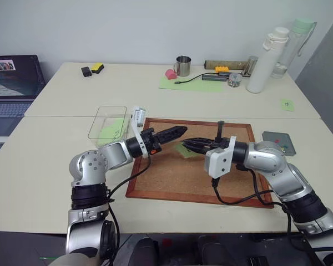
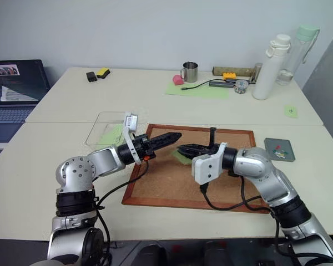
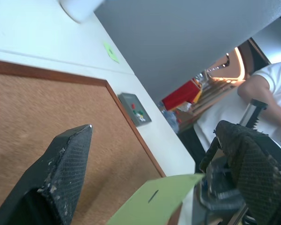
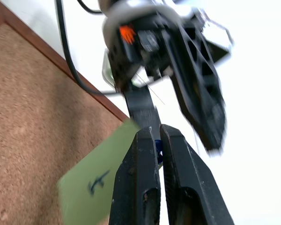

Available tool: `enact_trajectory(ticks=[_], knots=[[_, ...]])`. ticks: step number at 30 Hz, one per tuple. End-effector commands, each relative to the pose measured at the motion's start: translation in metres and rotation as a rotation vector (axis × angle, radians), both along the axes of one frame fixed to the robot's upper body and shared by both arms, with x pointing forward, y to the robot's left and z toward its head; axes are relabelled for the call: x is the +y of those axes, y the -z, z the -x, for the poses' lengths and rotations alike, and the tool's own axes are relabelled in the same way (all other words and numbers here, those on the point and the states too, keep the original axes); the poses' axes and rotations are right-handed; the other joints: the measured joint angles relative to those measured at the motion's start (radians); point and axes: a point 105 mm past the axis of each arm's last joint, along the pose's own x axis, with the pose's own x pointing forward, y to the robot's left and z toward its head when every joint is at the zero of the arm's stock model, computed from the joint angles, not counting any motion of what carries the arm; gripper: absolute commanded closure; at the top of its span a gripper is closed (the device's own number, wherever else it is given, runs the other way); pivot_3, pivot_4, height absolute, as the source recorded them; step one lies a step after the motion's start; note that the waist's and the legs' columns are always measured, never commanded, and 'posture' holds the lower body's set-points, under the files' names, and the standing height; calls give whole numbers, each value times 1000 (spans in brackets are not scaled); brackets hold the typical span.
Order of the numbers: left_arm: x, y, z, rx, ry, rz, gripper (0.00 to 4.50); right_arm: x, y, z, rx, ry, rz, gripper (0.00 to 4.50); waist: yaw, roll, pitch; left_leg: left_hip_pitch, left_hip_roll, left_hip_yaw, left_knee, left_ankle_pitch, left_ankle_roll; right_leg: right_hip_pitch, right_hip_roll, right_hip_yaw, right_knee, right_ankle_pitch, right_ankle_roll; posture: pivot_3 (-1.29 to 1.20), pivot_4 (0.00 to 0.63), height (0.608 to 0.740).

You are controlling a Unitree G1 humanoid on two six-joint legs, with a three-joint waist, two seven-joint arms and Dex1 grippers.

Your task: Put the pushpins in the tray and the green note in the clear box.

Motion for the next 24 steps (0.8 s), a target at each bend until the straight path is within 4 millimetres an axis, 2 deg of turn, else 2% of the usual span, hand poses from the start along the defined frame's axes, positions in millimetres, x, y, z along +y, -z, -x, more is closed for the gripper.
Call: enact_trajectory(ticks=[1, 6, 11, 17, 24], knots=[[9, -15, 10, -125, 28, -26, 53, -6, -22, 0, -44, 21, -62, 4500, -1, 0, 0, 0, 0, 0, 0, 0, 0, 0, 0, 0, 0, 0, 0, 0, 150, 740], [14, -10, 17, -192, 58, -121, 53, -12, -29, -3, -40, 52, -91, 4500, 0, 1, 0, 0, -1, -2, 0, 0, -1, 1, 0, -2, 0, 0, 0, 0, 150, 740], [-2, 6, 24, -371, 130, -343, 53, -12, -37, -5, -36, 59, -127, 4500, 3, 1, 1, 0, -3, -3, 0, 0, 0, 2, -2, -2, 0, 0, -1, 0, 150, 740], [-22, -3, 20, -496, 139, -341, 53, -8, -40, -1, -22, 39, -155, 4500, 3, 1, 1, -1, -3, -4, 0, -2, 3, 2, -2, -2, 0, 0, -1, 0, 150, 740], [-33, -3, 15, -512, 143, -318, 53, 3, -41, 7, 21, 11, -200, 4500, 2, 1, 1, 0, -3, -4, 0, -2, 3, 2, -1, -2, 0, 0, -1, 0, 150, 740]])
